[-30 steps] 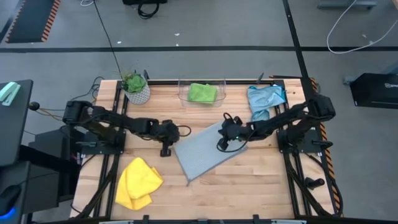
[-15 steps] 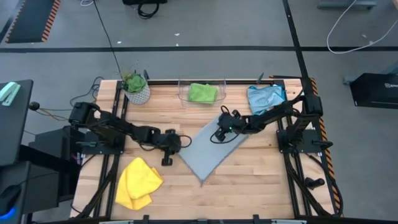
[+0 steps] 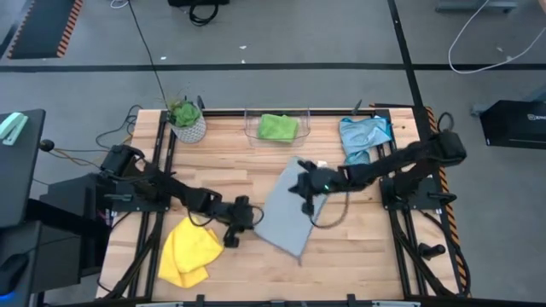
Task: Fold microfiber towels
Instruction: Fold the gray microfiber cloth
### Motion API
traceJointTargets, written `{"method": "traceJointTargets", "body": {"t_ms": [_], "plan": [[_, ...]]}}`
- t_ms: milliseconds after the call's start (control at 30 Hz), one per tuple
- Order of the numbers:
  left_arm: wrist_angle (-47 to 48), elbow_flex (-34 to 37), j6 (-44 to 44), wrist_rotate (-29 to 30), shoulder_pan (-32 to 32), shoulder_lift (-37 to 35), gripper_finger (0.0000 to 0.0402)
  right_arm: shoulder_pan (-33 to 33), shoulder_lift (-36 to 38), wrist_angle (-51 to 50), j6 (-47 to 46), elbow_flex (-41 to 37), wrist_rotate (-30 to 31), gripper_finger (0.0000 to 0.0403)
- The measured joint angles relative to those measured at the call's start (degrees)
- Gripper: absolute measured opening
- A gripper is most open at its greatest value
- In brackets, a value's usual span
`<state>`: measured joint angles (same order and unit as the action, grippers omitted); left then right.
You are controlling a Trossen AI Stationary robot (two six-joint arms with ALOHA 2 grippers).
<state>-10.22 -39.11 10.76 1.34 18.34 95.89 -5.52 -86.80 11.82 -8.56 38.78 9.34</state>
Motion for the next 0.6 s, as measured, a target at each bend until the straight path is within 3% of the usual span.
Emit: {"method": "traceJointTargets", "body": {"t_ms": [100, 267, 467, 600], "plan": [[6.1, -3.7, -2.2, 0.5, 2.1, -1.8, 0.004, -5.5, 1.7, 0.4, -3.6, -2.0, 1.2, 0.001], [16.4, -9.6, -3.0, 3.0, 5.7, -2.1, 0.0112, -14.8, 1.1, 0.7, -9.4, -2.8, 9.6, 0.001], [13.1, -10.9, -8.7, 10.7, 10.1, 1.2, 0.0207, -22.1, 0.8, 0.8, -14.1, -2.8, 16.0, 0.001], [11.8, -10.8, -12.3, 17.2, 11.3, 5.5, 0.0236, -25.3, 0.8, 0.6, -16.5, -2.8, 19.0, 0.001]]}}
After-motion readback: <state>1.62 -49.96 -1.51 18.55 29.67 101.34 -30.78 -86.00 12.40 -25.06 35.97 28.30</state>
